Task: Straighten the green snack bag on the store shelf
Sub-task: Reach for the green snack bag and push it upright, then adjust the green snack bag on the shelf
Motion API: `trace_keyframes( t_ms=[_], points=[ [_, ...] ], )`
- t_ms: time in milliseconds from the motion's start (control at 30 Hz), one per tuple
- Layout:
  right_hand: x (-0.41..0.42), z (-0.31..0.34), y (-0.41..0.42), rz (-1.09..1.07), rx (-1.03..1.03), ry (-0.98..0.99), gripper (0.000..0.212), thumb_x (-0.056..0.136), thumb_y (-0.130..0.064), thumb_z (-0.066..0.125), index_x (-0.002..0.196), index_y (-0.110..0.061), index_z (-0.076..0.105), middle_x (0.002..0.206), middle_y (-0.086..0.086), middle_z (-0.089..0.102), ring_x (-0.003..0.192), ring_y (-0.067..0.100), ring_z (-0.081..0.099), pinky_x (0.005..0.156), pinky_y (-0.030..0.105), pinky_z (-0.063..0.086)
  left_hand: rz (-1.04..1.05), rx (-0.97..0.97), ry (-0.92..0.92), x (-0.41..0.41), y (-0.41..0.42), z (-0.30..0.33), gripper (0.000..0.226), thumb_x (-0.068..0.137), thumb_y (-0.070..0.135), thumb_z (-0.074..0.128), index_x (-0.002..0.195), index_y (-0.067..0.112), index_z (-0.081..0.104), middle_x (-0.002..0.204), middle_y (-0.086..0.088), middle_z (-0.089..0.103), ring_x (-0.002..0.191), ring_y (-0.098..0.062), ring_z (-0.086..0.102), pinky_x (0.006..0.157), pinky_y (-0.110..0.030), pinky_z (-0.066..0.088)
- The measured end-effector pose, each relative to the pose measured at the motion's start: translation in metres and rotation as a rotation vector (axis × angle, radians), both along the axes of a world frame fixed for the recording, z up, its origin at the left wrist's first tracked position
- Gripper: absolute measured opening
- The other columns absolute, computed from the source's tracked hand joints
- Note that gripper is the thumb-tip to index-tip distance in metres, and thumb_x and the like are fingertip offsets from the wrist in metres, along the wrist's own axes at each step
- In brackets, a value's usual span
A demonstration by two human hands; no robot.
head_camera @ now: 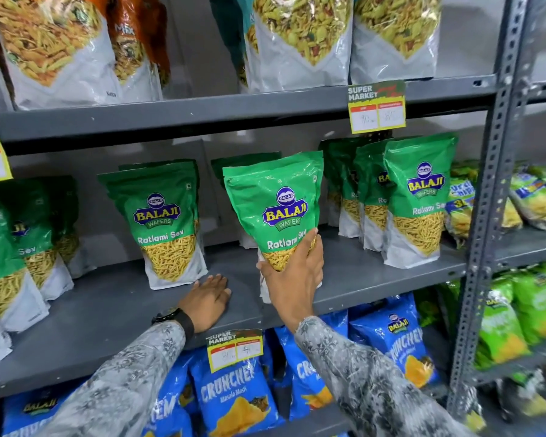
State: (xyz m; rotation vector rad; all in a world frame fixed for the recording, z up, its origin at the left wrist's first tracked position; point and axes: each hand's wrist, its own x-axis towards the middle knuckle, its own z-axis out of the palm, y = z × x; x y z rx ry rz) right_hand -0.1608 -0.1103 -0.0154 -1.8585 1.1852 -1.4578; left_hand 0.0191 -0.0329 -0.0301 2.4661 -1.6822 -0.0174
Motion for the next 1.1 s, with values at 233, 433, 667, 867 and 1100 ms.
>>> trace_keyframes(
  t_ms=[233,433,667,867,1100],
  points=[
    [-0.001,0.006,0.005,-0.011,0.012,0.028,0.135,0.074,-0.058,0.085,0.164,-0.007,-0.002,0.17,0.025,0.011,0.156,0.042,0.017,0.124,0.057,0.02,0.01,-0.118,0.062,-0.012,0.01,0.012,0.049,0.105,0.032,0.03,0.147,0.007,0.038,0.16,-0.012,0.032,0.149,-0.026,0.028,0.121,-0.035,0.02],
    [-0.007,0.015,0.024,-0.002,-0.086,0.059,0.137,0.077,-0.078,0.067,0.163,-0.012,-0.015,0.173,0.019,-0.011,0.16,0.035,-0.006,0.126,0.064,0.004,0.022,-0.296,0.071,-0.006,0.044,0.023,0.05,0.104,0.033,0.031,0.148,0.012,0.039,0.158,-0.007,0.036,0.146,-0.022,0.034,0.12,-0.033,0.028],
    [0.035,0.035,0.086,0.01,-0.423,0.088,0.117,0.087,-0.07,0.056,0.165,-0.008,-0.004,0.173,0.018,-0.01,0.16,0.034,-0.013,0.126,0.06,-0.005,0.201,-0.329,0.022,0.065,0.114,0.02,0.051,0.105,0.032,0.026,0.15,0.012,0.034,0.161,-0.006,0.029,0.151,-0.021,0.022,0.124,-0.036,0.016],
    [0.125,0.025,0.11,0.171,-0.35,0.159,0.12,0.082,-0.066,0.062,0.164,-0.006,-0.002,0.173,0.019,-0.002,0.161,0.035,-0.002,0.128,0.06,0.004,0.311,-0.18,0.058,0.132,0.138,0.014,0.051,0.105,0.03,0.027,0.15,0.008,0.03,0.163,-0.013,0.022,0.153,-0.027,0.016,0.125,-0.044,0.009],
    [0.228,0.021,0.095,0.167,-0.022,0.044,0.139,0.076,-0.068,0.077,0.161,0.002,-0.008,0.172,0.025,-0.004,0.161,0.036,-0.004,0.129,0.057,0.003,0.264,-0.129,0.078,0.171,0.134,0.011,0.045,0.103,0.028,0.029,0.141,0.005,0.039,0.157,-0.018,0.032,0.149,-0.033,0.024,0.123,-0.05,0.015]
  ],
)
